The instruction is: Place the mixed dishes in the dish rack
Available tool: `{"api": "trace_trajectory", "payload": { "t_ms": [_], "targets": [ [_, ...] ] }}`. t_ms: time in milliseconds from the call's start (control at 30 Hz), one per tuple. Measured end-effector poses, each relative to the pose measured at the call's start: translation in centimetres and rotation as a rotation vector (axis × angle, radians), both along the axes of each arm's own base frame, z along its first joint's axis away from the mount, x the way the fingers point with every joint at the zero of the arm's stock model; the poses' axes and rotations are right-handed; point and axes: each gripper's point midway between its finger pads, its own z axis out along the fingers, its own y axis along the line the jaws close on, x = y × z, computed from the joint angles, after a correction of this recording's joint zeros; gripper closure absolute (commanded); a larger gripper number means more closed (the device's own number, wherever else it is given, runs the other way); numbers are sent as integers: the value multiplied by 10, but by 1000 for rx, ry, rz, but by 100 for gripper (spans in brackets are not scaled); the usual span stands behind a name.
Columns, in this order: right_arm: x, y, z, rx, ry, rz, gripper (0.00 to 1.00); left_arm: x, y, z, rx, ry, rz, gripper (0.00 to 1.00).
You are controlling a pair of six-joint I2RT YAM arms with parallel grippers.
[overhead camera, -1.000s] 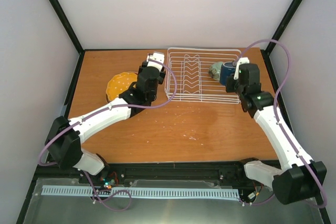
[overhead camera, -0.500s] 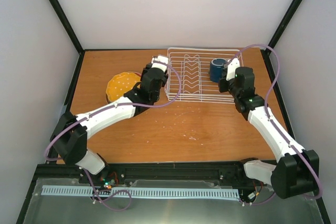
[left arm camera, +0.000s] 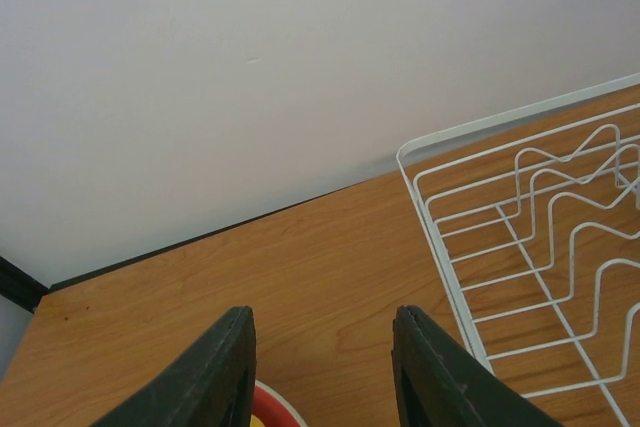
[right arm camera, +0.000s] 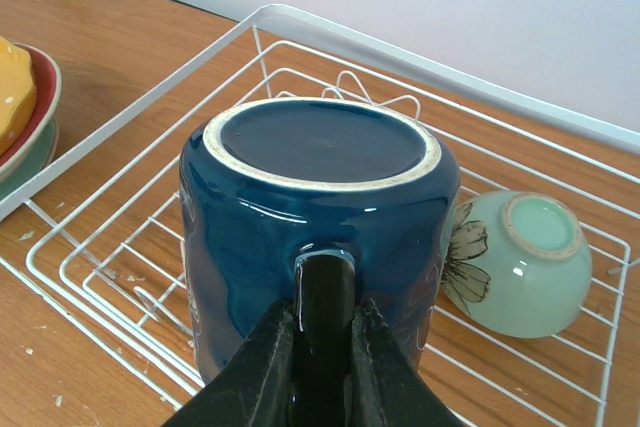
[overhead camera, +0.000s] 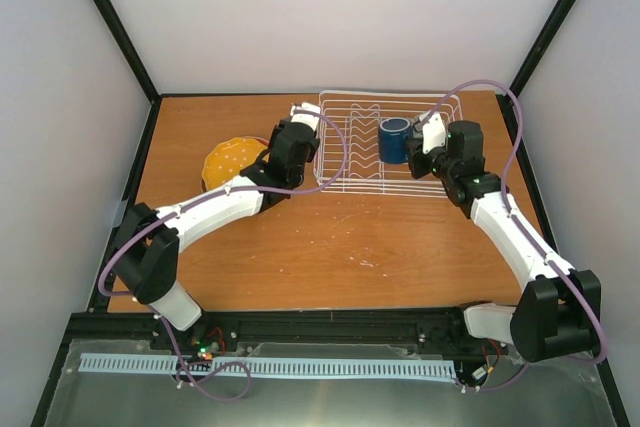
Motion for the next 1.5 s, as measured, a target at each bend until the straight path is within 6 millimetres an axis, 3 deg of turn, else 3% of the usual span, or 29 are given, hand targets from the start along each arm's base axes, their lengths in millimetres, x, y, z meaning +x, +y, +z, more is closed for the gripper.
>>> {"api": "trace_trajectory", "payload": {
  "t_ms": [533, 933, 1400, 1500],
  "targets": [
    [4, -25, -17, -50, 29, -30, 97, 16, -15, -7, 9, 16, -34, 62],
    [12, -29, -60, -66, 139, -39, 97, 26, 2, -8, 7, 22, -6, 62],
    [18, -31, -94, -76, 222, -43, 97, 35, 11, -17, 7, 40, -2, 62],
    [22, -30, -93, -73, 214, -41, 97, 38, 14, -21, 9, 47, 1, 62]
  ]
}}
